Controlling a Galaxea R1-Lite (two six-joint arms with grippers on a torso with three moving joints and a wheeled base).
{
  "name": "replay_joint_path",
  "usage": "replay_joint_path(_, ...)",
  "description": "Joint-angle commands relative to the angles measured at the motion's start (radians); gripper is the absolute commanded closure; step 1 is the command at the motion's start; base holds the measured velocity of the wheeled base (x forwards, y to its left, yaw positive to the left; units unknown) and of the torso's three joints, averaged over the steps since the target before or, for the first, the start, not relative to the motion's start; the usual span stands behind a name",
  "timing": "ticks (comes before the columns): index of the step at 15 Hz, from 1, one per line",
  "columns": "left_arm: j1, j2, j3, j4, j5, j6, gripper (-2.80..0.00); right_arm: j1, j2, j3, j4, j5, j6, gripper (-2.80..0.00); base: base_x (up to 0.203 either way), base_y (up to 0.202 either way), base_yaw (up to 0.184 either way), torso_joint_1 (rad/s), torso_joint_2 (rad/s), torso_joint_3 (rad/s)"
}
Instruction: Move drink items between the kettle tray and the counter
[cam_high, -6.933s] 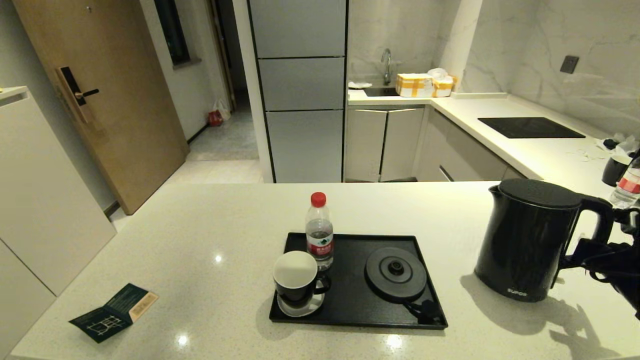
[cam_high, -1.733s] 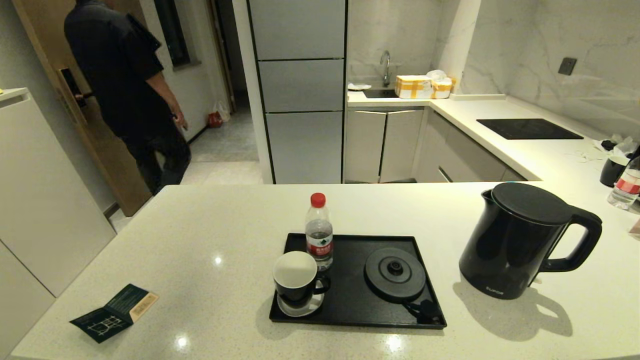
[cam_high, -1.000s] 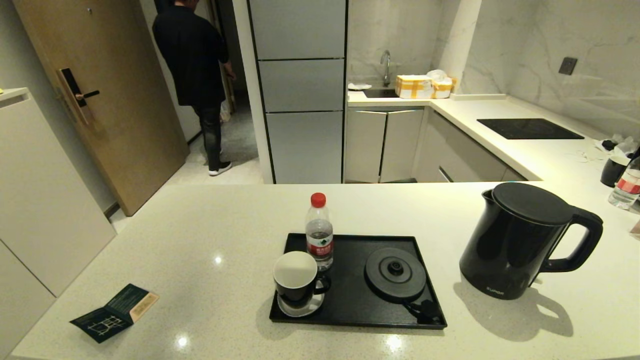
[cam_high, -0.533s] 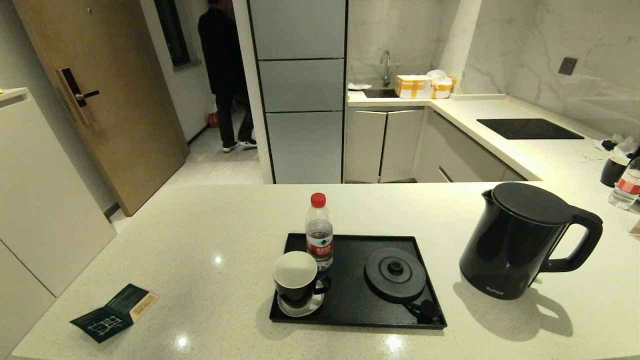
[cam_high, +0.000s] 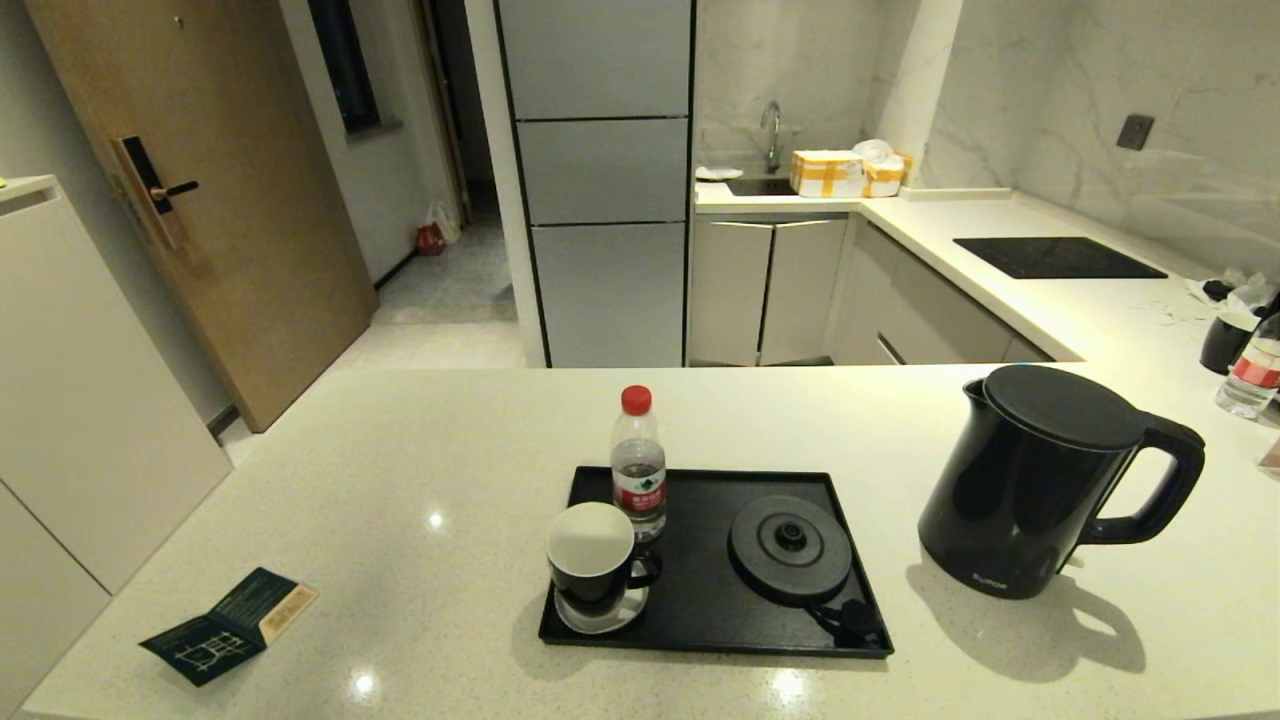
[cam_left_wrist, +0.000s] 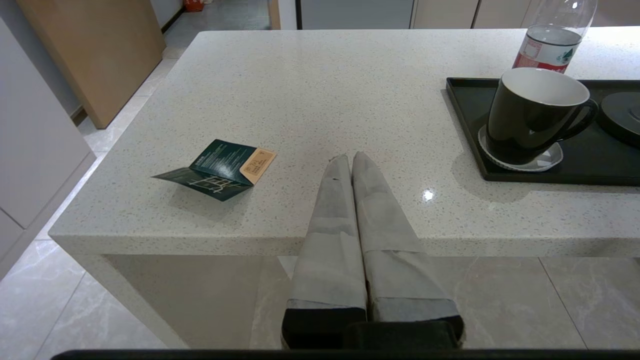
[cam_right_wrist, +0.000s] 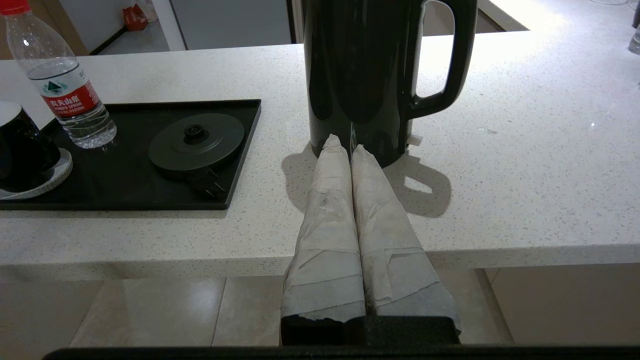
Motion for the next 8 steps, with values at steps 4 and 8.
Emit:
replay_joint_path(4,0.001,0.000,0.000,0.000,0.000,0.000,0.00,0.000,0.000,0.003,-0.001,0.001,0.001,0.00,0.000,0.000,0.000,0.000,0.00,0.000)
replay_joint_path(8,0.000,0.000,0.000,0.000,-0.001,0.000,0.00,0.000,0.000,0.003,-0.001,0.001,0.001,0.00,0.000,0.000,0.000,0.000,0.00,0.000)
